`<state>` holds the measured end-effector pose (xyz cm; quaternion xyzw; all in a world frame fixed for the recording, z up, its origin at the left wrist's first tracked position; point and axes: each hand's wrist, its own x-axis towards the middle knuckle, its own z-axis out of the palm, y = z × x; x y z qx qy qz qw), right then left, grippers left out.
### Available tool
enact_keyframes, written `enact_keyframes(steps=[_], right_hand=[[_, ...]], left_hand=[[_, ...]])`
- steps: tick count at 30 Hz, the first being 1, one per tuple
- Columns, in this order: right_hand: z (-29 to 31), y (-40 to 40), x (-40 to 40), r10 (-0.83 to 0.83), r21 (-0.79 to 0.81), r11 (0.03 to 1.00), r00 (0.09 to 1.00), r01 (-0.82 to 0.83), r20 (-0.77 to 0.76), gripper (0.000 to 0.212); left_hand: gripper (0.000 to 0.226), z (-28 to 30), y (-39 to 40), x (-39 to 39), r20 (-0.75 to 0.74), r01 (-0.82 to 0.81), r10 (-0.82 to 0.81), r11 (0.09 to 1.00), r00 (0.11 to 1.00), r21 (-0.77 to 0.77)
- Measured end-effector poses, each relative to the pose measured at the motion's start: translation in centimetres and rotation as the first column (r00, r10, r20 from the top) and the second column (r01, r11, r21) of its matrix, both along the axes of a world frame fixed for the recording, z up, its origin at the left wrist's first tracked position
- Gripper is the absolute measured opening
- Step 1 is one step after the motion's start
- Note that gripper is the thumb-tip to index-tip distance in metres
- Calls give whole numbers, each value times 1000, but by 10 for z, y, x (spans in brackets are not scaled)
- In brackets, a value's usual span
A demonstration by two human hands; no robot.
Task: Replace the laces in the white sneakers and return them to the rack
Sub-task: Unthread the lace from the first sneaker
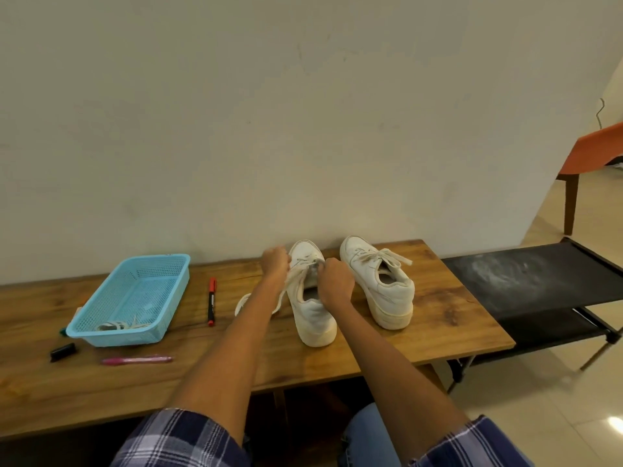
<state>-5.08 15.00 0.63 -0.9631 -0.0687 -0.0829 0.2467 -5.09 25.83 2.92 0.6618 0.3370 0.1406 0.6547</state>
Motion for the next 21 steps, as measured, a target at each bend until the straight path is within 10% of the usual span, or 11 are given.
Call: enact_keyframes(steps=[3,7,14,21], right_hand=[[-2,0,1,-6,4,1000,1000,6,-1,30],[-3,0,0,-5,-4,1000,1000,5,7,25],[-4,-1,0,4,20,1000,1000,-5,13,29],[-3,2,5,5,20,1000,1000,-4,-14,35]], left_hand=[[34,3,-5,-7,-293,454,-355,782,888,427],[37,4,-12,-1,-415,540,-349,606,840,585],[38,-7,-28,-2,68,163,-174,977,982,139],[39,-16,-6,6,69,-130,124,987,990,89]])
